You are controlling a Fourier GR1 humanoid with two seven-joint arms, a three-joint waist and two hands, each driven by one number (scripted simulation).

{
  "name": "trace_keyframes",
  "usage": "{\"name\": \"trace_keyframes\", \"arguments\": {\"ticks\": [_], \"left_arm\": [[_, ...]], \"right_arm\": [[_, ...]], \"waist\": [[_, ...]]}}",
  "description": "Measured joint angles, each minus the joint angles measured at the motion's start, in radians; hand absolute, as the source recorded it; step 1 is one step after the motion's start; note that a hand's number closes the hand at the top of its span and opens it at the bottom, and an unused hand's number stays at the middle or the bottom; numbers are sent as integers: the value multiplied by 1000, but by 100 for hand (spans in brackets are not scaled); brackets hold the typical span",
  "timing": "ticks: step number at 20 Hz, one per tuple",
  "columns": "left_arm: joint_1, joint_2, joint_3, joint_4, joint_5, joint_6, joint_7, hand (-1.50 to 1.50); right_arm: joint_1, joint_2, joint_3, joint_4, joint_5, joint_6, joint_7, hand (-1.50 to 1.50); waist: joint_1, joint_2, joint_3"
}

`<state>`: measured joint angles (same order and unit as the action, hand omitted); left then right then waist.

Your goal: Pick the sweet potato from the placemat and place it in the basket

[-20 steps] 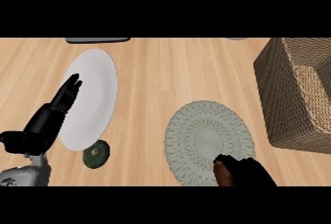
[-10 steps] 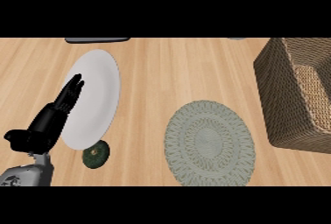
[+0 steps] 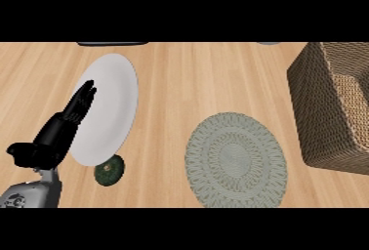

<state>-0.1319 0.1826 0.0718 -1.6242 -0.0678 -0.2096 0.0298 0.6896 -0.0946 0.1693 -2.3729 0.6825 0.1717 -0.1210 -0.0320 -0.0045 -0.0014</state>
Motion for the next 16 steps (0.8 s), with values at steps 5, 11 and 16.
{"name": "trace_keyframes", "arguments": {"ticks": [5, 11, 16], "left_arm": [[5, -7, -15, -4, -7, -5, -6, 0], [-26, 4, -6, 7, 5, -19, 2, 0], [-41, 5, -7, 22, 3, -22, 1, 0]], "right_arm": [[-113, 14, -89, -4, -23, 10, 106, 150], [-345, 19, -212, 6, -51, 37, 307, 150], [-621, -15, -359, 37, -88, 58, 501, 150]], "waist": [[17, 4, -1], [31, 7, -1], [38, 7, -1]]}}
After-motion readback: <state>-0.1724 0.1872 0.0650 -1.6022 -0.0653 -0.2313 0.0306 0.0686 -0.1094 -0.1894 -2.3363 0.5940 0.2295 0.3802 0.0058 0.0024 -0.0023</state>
